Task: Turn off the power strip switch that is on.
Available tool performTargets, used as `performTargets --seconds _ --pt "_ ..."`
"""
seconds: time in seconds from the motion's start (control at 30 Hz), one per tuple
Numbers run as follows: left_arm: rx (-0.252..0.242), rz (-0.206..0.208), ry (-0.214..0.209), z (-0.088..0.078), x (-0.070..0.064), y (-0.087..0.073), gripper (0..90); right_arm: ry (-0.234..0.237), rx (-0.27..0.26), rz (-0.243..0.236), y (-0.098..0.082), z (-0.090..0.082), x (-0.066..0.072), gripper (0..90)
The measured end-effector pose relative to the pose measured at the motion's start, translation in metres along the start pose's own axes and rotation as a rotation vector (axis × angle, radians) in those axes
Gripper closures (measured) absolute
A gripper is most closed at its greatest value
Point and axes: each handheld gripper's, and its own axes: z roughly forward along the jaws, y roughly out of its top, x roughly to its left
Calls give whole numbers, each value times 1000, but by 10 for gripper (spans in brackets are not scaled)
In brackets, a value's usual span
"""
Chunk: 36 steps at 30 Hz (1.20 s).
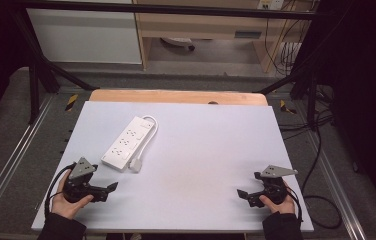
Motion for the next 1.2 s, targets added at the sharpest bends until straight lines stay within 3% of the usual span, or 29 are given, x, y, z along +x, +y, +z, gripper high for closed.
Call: performTargets --seconds 1.2 --pt "-1 28 13 4 -1 23 31 2 1 -2 0 0 0 8"
